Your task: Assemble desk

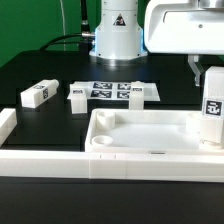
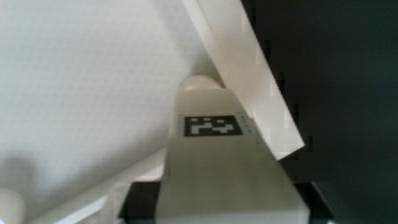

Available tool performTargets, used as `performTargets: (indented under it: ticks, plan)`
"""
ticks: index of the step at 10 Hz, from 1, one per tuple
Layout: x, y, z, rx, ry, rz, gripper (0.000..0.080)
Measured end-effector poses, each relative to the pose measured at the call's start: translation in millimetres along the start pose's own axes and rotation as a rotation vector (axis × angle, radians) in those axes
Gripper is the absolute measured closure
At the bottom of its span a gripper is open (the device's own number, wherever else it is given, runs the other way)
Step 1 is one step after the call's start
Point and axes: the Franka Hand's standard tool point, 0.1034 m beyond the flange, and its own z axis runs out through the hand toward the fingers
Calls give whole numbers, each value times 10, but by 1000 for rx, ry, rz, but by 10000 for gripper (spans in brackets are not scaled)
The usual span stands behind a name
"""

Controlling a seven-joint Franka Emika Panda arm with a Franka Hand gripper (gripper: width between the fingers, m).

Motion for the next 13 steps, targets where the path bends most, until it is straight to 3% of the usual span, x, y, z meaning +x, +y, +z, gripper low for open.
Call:
performTargets:
  ticks: [2, 4, 5, 6, 7, 11, 13]
  plan:
    - [7, 7, -1, 7, -6, 128, 509]
    - [4, 4, -2, 6, -6, 89, 509]
    - [-1, -6, -5, 6, -6, 71, 279]
    - [-12, -21, -5, 4, -5, 33, 279]
    - [-9, -17, -5, 5, -5, -77, 179]
    - [-10, -18, -4, 1, -1, -391, 150]
    - [-35, -45, -2, -20, 9, -590, 150]
